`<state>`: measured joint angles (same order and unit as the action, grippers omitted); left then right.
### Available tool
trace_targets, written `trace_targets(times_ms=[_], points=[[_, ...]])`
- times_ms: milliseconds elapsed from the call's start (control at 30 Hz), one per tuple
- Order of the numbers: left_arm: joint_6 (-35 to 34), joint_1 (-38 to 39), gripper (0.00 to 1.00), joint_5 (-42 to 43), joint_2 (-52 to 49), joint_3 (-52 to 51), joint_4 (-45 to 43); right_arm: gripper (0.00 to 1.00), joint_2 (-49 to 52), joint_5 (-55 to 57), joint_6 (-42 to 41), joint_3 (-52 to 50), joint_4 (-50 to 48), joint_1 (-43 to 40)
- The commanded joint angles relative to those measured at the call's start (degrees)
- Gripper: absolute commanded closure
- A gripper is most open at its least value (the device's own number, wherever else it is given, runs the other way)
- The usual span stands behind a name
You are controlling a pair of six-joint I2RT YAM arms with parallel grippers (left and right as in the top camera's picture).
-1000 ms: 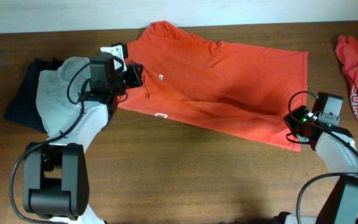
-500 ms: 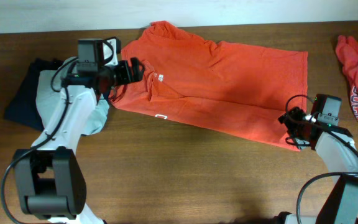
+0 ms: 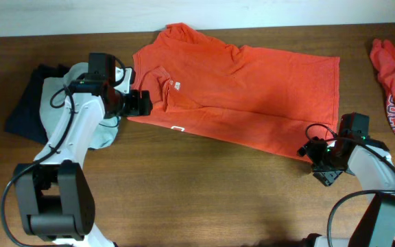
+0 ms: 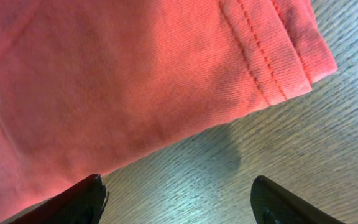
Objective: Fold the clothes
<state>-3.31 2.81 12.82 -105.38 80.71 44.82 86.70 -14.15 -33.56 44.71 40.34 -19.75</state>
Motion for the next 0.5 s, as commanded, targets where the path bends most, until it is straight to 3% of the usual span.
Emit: trace_targets(times_ms=[0,133,233,333,400,467], points=[[1.46,0.02,0.06,-1.33,-0.81,-1.4,0.0,0.2,0.26,-0.87,-0.39,0.57,0.42,-0.15],[1.46,0.02,0.06,-1.31,-0.81,-1.4,-0.33,0.22,2.21,-0.59,-3.39,0.44,-0.83,-0.15],[1.46,0.02,0.05,-1.31,-0.81,-1.4,-0.57,0.33,5.29,-0.61,-5.49,0.17,-3.63,-0.15],[1.46,0.02,0.06,-1.31,-0.81,-1.4,-0.59,0.38,9.25,-0.5,-6.54,0.17,-7.1,-0.15],[1.46,0.02,0.06,-1.31,-0.81,-1.4,-0.59,0.5,12.39,-0.46,-6.56,0.2,-10.47,-0.26],[1.46,0.02,0.05,-1.33,-0.81,-1.4,-0.55,0.76,12.92,-0.07,-5.79,0.2,-11.28,-0.26]])
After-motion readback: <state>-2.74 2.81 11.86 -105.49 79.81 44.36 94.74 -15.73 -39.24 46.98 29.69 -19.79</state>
